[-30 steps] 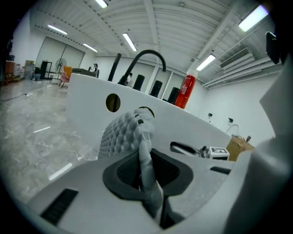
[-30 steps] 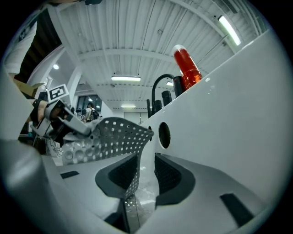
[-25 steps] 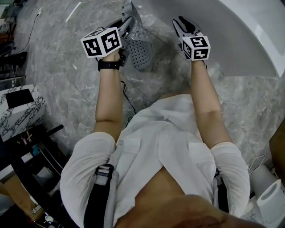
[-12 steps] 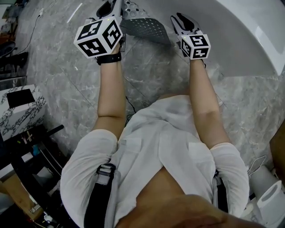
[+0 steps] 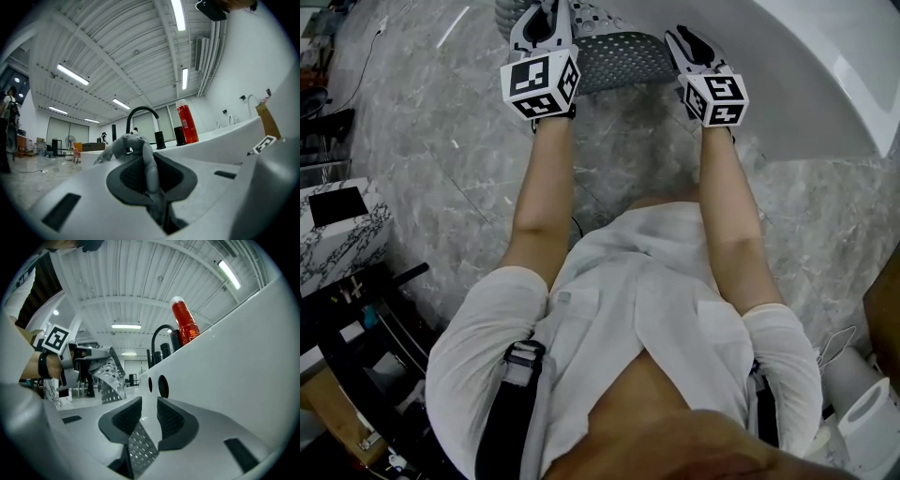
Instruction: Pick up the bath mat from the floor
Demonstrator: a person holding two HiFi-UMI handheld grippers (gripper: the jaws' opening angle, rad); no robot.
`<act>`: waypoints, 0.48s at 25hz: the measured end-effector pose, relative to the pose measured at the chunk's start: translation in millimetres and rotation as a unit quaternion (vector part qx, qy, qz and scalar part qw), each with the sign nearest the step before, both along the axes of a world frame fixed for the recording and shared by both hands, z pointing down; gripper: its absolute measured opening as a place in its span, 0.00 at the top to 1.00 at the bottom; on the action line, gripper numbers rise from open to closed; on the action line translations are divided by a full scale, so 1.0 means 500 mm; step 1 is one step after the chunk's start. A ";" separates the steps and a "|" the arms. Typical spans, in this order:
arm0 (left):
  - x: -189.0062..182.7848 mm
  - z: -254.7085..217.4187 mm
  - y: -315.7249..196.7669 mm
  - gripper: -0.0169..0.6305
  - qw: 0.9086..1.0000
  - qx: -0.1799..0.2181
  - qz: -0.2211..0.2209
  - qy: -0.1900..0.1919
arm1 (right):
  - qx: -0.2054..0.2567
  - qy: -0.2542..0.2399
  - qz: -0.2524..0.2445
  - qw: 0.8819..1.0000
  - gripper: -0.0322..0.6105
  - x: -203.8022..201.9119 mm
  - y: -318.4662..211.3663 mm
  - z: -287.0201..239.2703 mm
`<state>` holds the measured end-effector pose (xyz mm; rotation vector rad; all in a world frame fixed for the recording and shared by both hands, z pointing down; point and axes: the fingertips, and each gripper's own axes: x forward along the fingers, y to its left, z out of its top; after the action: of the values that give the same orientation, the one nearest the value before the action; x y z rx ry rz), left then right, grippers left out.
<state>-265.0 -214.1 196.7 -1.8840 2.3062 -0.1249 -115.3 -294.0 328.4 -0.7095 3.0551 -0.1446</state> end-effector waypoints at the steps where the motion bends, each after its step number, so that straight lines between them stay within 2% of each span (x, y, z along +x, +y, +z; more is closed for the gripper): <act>1: 0.005 0.015 -0.004 0.91 1.000 0.000 0.003 -0.005 | -0.001 -0.003 0.003 1.000 0.76 0.005 -0.003 -0.002; 6: 0.032 0.097 -0.016 0.91 1.000 -0.028 0.011 -0.004 | 0.001 -0.011 0.010 1.000 0.77 0.011 -0.003 -0.010; 12: 0.041 0.127 -0.005 0.91 0.999 -0.041 0.011 0.002 | 0.019 -0.005 0.018 1.000 0.82 0.016 -0.002 -0.020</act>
<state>-244.5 -216.7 260.3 -1.9499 2.3156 -0.2157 -107.5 -295.1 318.3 -0.7594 3.0249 -0.0889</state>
